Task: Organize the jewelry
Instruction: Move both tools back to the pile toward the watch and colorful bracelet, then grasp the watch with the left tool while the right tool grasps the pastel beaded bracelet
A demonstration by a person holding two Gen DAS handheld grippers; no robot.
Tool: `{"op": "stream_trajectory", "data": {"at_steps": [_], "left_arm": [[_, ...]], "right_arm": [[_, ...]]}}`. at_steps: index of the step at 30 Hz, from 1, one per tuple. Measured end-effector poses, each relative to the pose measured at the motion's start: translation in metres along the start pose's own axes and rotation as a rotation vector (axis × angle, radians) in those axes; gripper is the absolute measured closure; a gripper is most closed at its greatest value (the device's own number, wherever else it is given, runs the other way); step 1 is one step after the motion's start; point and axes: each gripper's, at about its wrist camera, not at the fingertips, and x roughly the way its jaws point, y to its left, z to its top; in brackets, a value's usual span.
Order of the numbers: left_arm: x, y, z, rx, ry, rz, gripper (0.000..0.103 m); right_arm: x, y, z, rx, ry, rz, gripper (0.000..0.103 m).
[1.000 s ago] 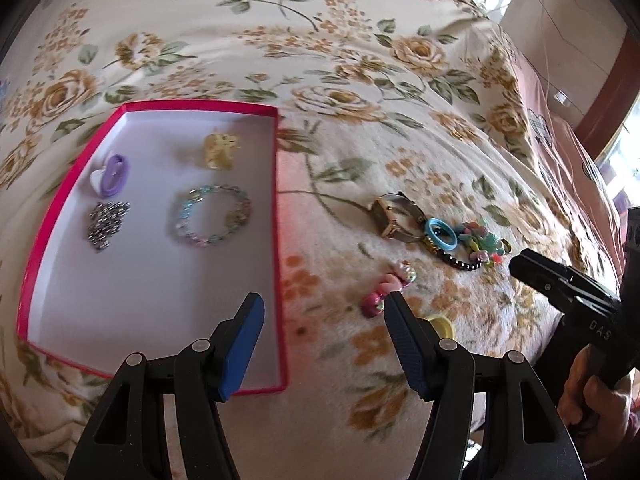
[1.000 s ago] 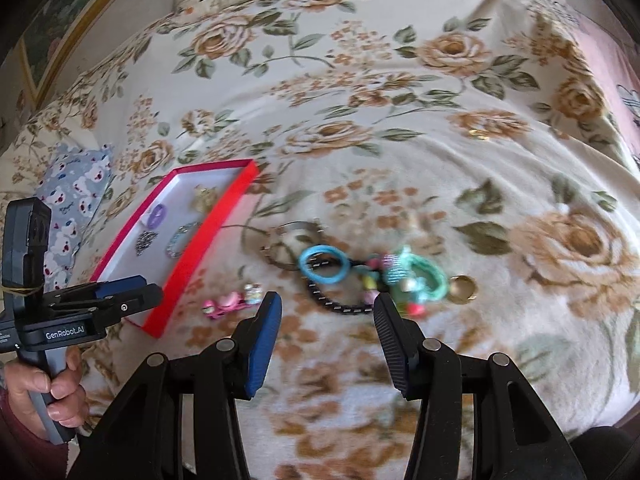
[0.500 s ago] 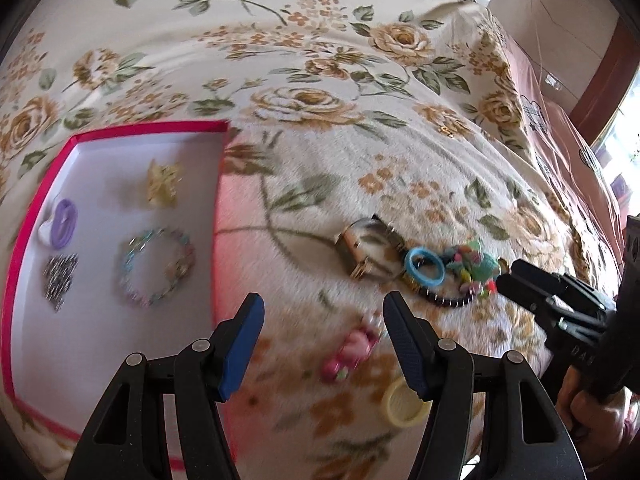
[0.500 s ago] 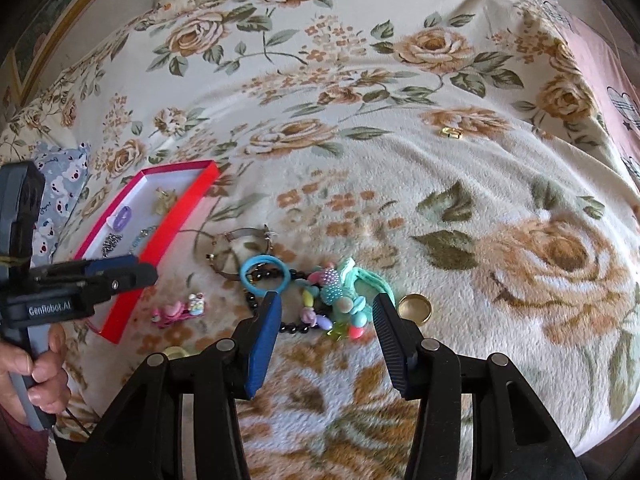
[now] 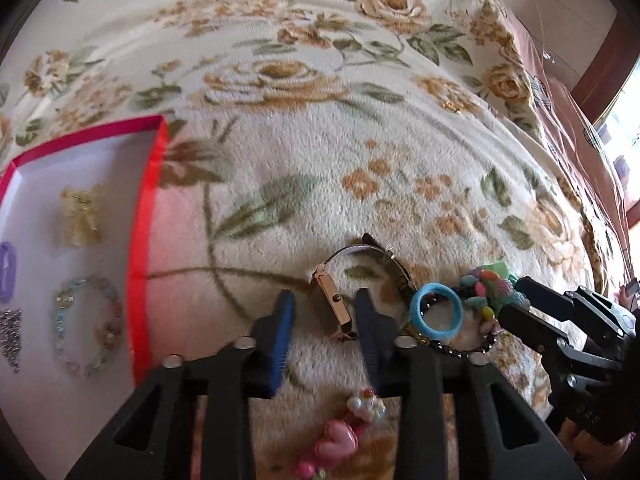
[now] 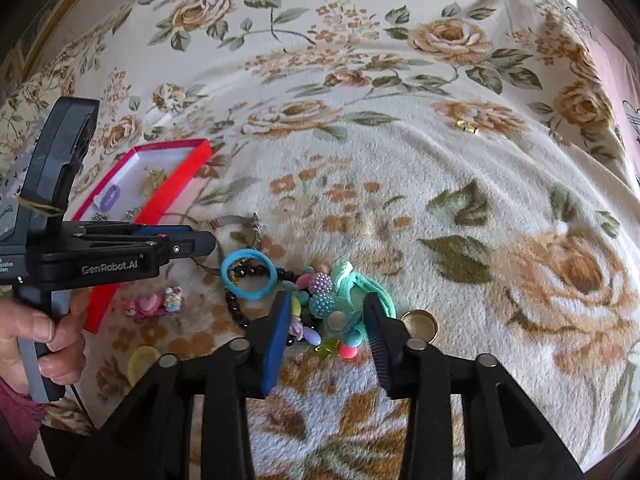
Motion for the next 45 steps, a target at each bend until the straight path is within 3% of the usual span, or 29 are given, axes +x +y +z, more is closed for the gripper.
{"op": "stream_trajectory", "data": {"at_steps": [2,3,11,24,33,45], "left_arm": [[0.004,0.000,0.002,0.004,-0.002,-0.005,0.088],[0.005,0.000,0.004,0.008,-0.007,-0.004,0.089],[-0.013,0.006,-0.005,0.008,-0.041,-0.012,0.094],[-0.077,0.025,-0.031,-0.027,-0.132,-0.045,0.096],[-0.113,0.055,-0.053,-0.070,-0.182,-0.015,0.096],[-0.156,0.110,-0.091,-0.172,-0.218,0.093,0.096]], "right_arm": [[0.004,-0.004,-0.001,0.010,0.009,-0.005,0.089],[0.004,-0.005,-0.001,0.016,0.008,-0.005,0.091],[-0.018,-0.020,0.005,0.111,-0.054,0.080,0.091],[-0.040,-0.003,0.016,0.116,-0.103,0.144,0.091],[-0.049,0.029,0.031,0.067,-0.137,0.187,0.091],[-0.021,0.105,0.045,-0.032,-0.098,0.308,0.091]]}}
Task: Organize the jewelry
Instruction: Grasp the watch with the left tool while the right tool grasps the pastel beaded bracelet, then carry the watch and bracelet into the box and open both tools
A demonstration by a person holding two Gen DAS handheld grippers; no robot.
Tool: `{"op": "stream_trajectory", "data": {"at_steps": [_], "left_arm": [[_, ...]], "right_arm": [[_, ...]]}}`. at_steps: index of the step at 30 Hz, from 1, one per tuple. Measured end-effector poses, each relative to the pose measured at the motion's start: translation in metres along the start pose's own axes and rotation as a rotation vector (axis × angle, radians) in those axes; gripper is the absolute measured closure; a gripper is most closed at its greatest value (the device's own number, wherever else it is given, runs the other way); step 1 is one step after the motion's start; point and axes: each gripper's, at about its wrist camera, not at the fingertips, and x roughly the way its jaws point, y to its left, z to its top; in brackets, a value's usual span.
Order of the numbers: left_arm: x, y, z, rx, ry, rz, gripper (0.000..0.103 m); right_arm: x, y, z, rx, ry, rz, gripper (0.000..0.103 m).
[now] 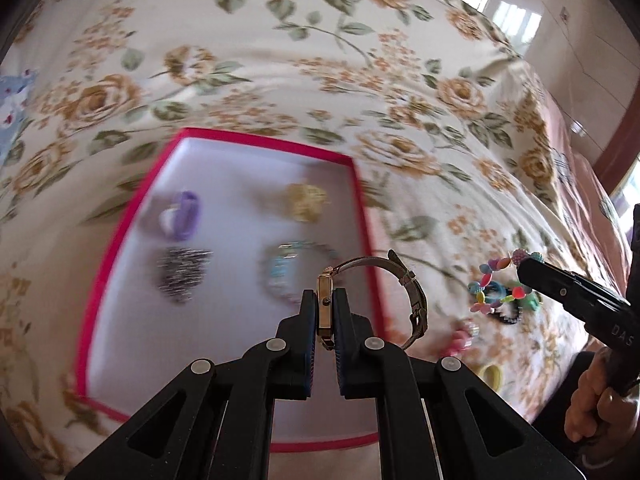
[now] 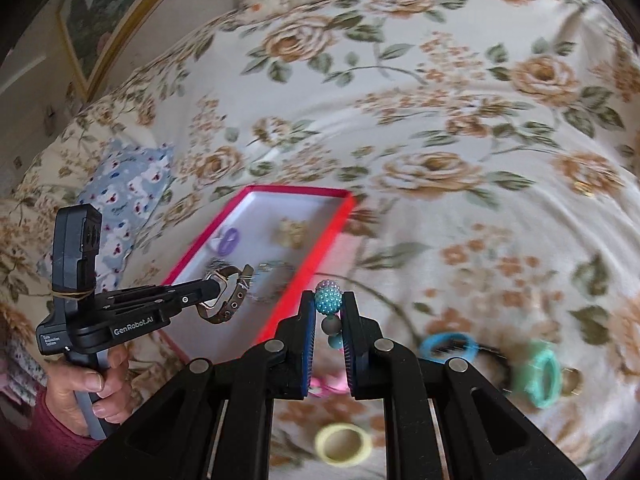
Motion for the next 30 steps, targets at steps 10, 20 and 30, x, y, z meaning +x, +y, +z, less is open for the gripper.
{"op": "stream_trajectory", "data": {"at_steps": [10,20,30], "left_arm": [[-0.016,0.039,-0.009,-0.036,-0.002,0.113,0.096],[0.004,0.060,-0.007,-0.059,0.031,0.188,0.096],[0.037,0.063,0.006,-0.045,0.037,0.216,0.096]], "right_arm": [[0.060,0.064,0.009,-0.074,0.072,0.134,0.091],[0.115,0.085,0.006,-0.101,0.154,0.162,0.091],[0.139,0.056,0.002,-0.075,0.201,0.085,0.091]]}}
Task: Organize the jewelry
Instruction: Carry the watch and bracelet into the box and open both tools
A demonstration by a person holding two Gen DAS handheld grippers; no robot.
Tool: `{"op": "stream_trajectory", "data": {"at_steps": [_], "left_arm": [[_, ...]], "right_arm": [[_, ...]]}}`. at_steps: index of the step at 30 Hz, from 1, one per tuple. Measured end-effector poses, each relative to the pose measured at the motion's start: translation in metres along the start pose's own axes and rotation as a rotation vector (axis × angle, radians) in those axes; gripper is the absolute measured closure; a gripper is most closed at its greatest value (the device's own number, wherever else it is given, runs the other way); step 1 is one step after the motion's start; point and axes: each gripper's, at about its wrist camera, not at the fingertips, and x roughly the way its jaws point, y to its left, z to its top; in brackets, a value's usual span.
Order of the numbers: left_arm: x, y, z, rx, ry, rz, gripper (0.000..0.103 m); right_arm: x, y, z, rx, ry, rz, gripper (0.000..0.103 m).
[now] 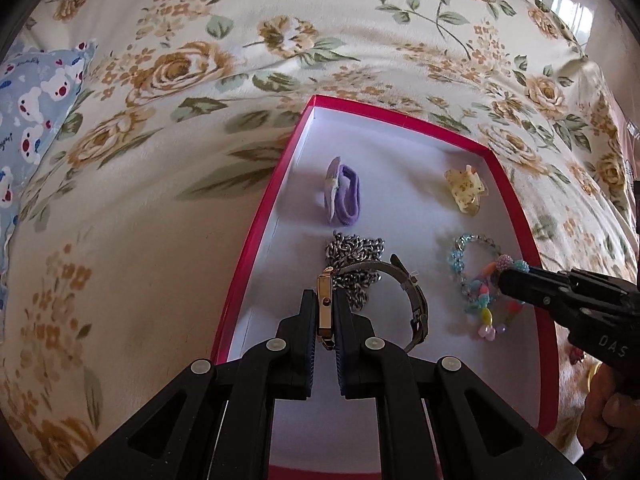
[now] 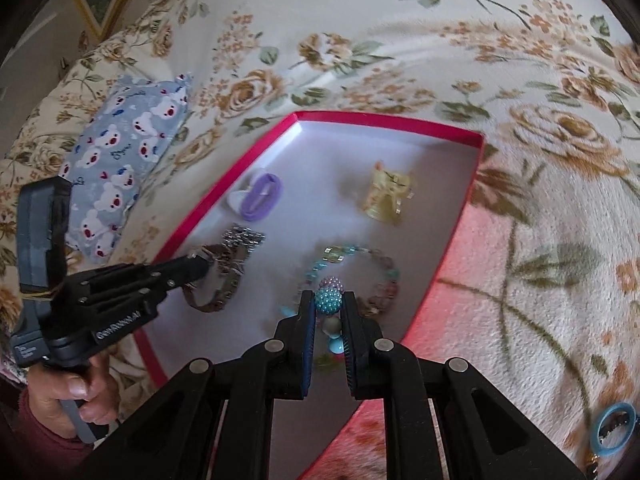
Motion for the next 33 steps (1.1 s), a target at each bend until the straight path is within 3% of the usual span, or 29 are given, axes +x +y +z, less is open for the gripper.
{"op": "stream_trajectory", "data": {"at_steps": [7,18,26,33], "left_arm": [[0.004,-0.005,0.001,0.030,0.004,0.016,0.094],[-0.002,-0.009,0.003,0.022,-0.005,0.016,0.078],[-0.029,-0.008,-0.007,-0.021,-0.046,-0.010,0.067],[-0.052,-0.017,-0.022,-0.054,-0.064,-0.065,0.067]], "right_arm": [[0.004,-0.001,0.003,-0.013,0.007,-0.016,0.090],[0.003,-0.003,0.004,-0.005,0.010,-0.010,0.084],[-0.026,-0.004,-0.001,0.026,-0.042,-0.002,0.071],[-0.063,-0.011,-0.012,0.060,-0.091,-0.003,0.066]]}}
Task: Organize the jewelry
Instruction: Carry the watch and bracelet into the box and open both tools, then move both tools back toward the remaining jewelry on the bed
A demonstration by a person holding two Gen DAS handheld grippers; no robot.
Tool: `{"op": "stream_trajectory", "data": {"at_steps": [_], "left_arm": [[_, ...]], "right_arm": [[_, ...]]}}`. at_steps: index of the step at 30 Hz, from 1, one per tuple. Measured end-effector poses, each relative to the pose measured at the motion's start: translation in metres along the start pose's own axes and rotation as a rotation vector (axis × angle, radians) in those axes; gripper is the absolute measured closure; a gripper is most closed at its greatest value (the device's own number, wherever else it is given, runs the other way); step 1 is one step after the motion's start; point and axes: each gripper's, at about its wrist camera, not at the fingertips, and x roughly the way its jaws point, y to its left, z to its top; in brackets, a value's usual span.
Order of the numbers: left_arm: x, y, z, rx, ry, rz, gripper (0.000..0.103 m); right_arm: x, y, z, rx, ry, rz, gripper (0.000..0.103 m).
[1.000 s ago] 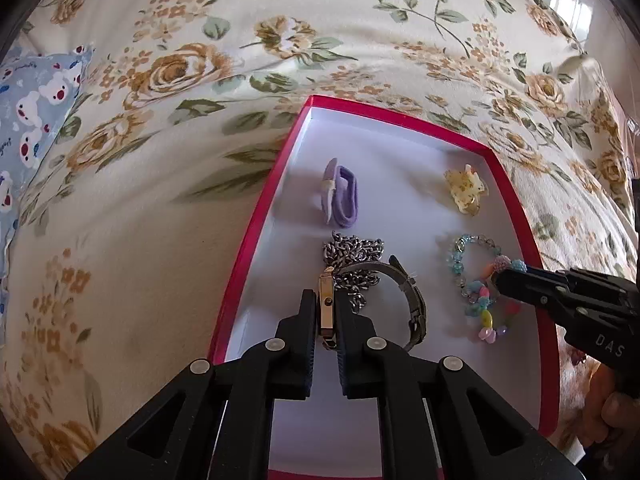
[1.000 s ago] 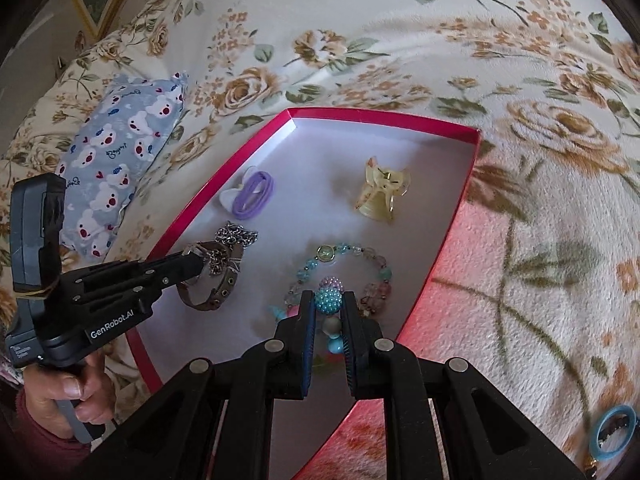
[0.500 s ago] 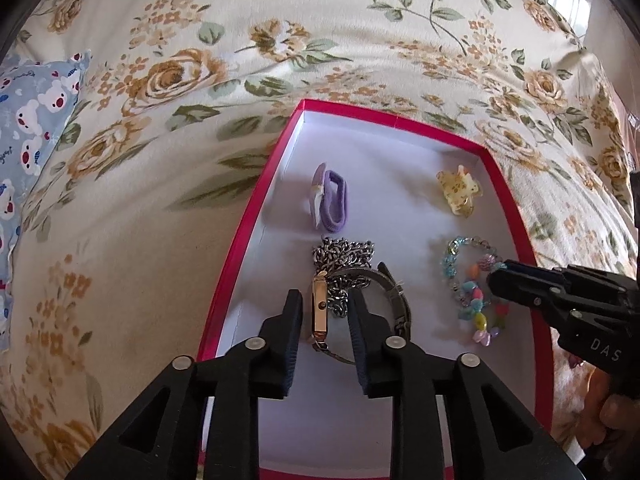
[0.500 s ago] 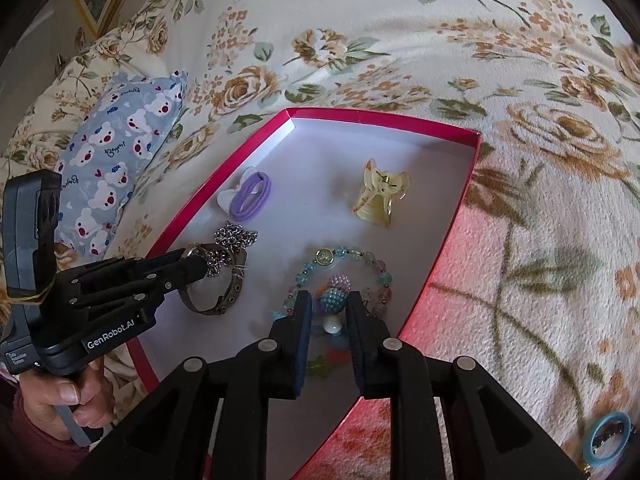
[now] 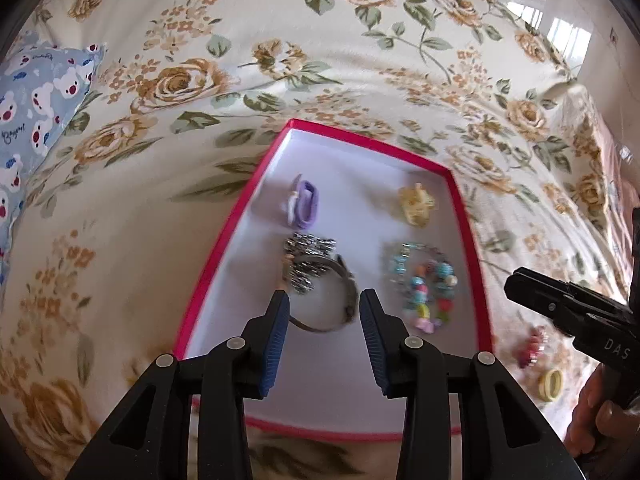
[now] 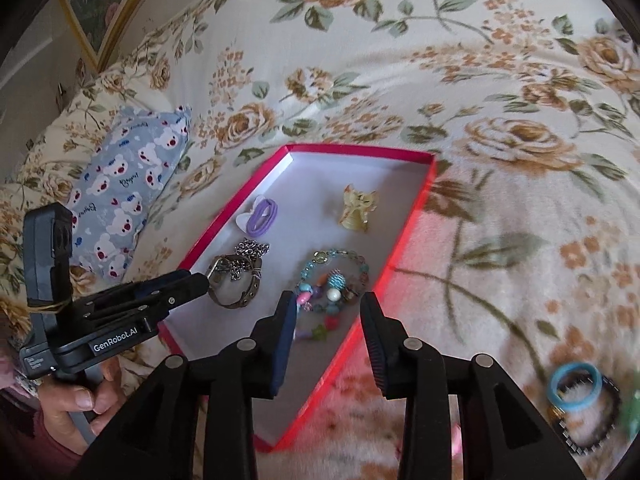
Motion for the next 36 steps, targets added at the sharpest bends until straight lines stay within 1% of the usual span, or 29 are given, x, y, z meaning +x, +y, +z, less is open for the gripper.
{"op": "stream_trajectory", "data": {"at_steps": [3,9,14,18,21,25,29,33,36], "left_arm": [[-0.007,-0.008,-0.008,0.002,0.004,-0.030,0.067],[-0.017,-0.024,-0.018,0.016,0.026,-0.092,0.066],[-0.018,-0.043,-0.023,0.059,0.047,-0.129,0.066],[-0.017,-0.060,-0.025,0.099,0.065,-0.157,0.065],[-0.013,-0.073,-0.025,0.124,0.075,-0.170,0.063],[-0.008,-0.089,-0.025,0.163,0.088,-0.184,0.060],[0.000,-0.109,-0.025,0.230,0.120,-0.202,0.059],[0.011,-0.129,-0.023,0.320,0.143,-0.189,0.058],[0.017,-0.137,-0.020,0.335,0.141,-0.176,0.058]], "right_arm": [[-0.018,-0.006,-0.007,0.005,-0.021,-0.025,0.063],[-0.060,-0.031,-0.028,0.041,-0.056,-0.099,0.062],[-0.092,-0.058,-0.046,0.099,-0.083,-0.170,0.062],[-0.111,-0.079,-0.061,0.155,-0.102,-0.205,0.059],[-0.123,-0.097,-0.071,0.204,-0.106,-0.225,0.059],[-0.135,-0.112,-0.080,0.239,-0.116,-0.247,0.059],[-0.145,-0.122,-0.084,0.253,-0.129,-0.265,0.059],[-0.153,-0.131,-0.086,0.269,-0.134,-0.288,0.059],[-0.154,-0.137,-0.086,0.271,-0.133,-0.321,0.059]]}}
